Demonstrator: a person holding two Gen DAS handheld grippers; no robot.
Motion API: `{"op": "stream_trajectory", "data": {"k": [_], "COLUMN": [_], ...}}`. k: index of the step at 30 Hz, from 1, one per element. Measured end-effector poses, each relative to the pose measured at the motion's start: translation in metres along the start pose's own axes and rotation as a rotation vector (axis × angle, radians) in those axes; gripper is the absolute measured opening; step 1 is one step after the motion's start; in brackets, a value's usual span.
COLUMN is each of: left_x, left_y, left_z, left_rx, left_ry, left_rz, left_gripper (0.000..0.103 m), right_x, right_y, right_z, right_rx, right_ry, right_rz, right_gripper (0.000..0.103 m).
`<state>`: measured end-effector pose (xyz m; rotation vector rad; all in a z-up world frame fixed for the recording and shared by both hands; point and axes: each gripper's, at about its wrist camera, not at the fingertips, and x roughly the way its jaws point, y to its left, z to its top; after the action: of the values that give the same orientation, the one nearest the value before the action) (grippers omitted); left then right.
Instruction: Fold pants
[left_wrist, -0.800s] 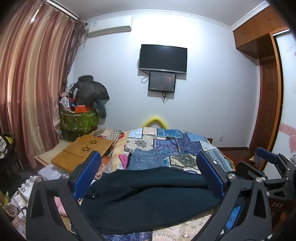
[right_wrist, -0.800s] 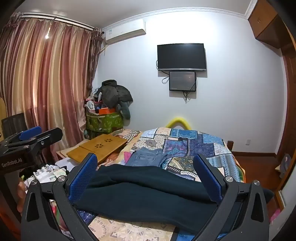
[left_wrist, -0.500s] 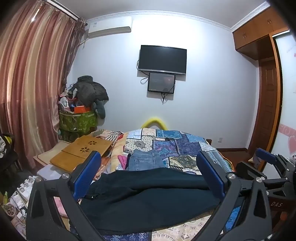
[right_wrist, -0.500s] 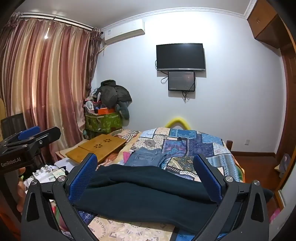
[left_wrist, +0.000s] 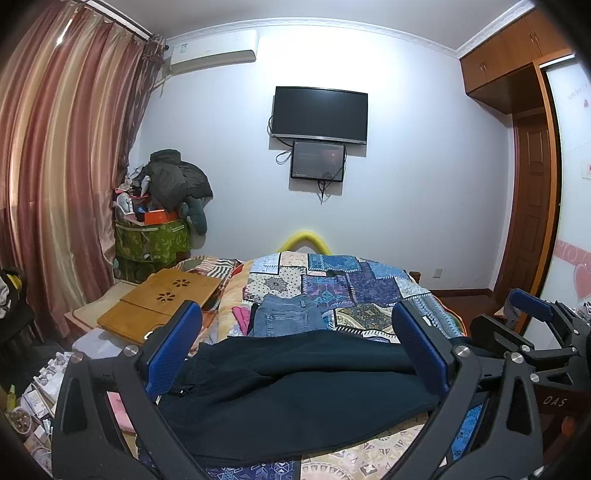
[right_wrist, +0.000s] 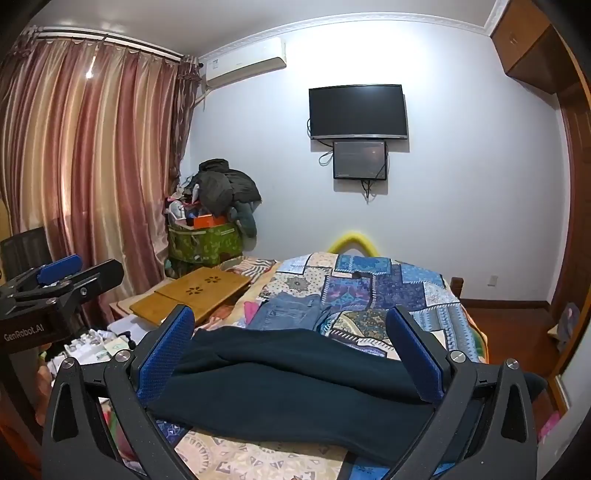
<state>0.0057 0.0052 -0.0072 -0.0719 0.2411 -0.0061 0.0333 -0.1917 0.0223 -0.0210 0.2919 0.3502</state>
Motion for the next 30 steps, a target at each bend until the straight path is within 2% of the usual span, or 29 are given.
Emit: {"op": "stream_trajectory", "data": {"k": [30], "left_x": [0.0029], "left_y": [0.0002], "left_z": [-0.0004], "left_rx": [-0.011], "left_ry": [0.011], "left_rz": [-0.015], "left_gripper": [0.103], "right_x": [-0.0055], "right_y": [-0.0045], "right_z": [-0.0006], "right_rx": [0.012], "right_ry": [-0.006], "right_rz": [-0.016], "right_gripper": [0.103]}}
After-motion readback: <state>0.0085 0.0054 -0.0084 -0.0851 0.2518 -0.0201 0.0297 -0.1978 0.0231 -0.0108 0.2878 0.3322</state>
